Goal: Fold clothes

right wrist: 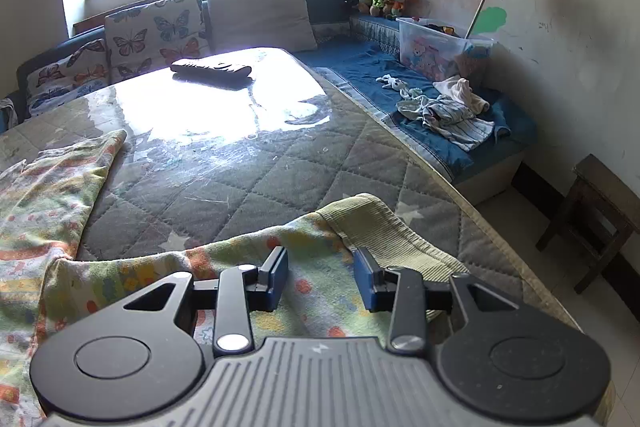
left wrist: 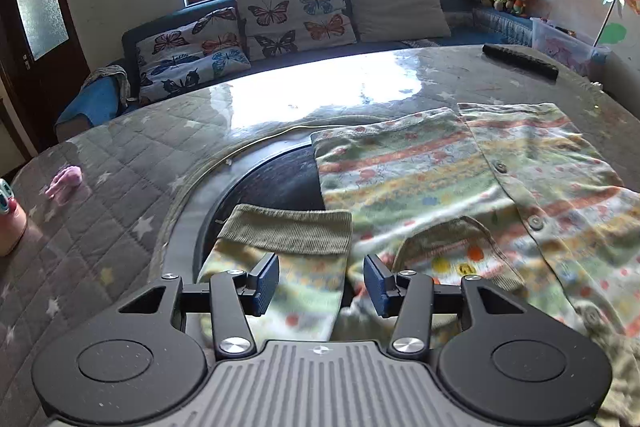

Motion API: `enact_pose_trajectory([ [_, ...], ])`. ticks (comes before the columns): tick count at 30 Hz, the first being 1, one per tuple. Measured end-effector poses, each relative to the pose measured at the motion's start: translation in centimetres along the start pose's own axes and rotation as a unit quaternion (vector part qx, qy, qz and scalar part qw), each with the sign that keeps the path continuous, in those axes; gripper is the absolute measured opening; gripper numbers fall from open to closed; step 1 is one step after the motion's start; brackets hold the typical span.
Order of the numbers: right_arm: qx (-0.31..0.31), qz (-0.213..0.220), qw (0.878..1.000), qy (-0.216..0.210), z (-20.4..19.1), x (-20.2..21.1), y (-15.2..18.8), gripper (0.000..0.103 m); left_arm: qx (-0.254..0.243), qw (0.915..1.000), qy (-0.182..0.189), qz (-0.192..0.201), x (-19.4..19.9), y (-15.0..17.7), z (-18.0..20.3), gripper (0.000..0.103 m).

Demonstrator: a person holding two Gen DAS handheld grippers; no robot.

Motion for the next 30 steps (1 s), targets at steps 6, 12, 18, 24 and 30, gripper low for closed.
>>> enact_pose_trajectory([
  [6,0.004,0.004,1.0,-0.001,0.0,-0.3,-0.3,0.04,0.009,0.9999,0.005,-0.009,-2.7,-0.9,0.1,0.045],
  [12,0.005,0.006,1.0,0.0,-0.2,-0.5,-0.4,0.044,0.017,0.9998,0.01,-0.005,-3.3,-0.9,-0.3,0.007],
  [18,0.003,0.007,1.0,0.001,-0.2,-0.5,-0.5,0.045,0.057,0.9972,-0.021,0.044,0.7,-1.6,-4.2,0.004],
  [24,0.0,0.006,1.0,0.002,-0.2,-0.5,-0.5,0.045,0.117,0.9873,-0.074,0.078,6.4,0.1,-10.6,0.004],
  [30,0.002,0.005,1.0,0.001,-0.5,-0.6,-0.5,0.051,0.193,0.9711,-0.113,0.083,11.3,5.3,-16.7,0.004],
])
Point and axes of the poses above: each gripper's, at about its wrist camera, not at the fingertips, and x roughly against the way its jaws point, z to its right, y to its underside, the point moved 10 cm from there along -x, roughly the way its jaws point, and after that the axes turned 3 degrees about -x, right-handed, at the moved point
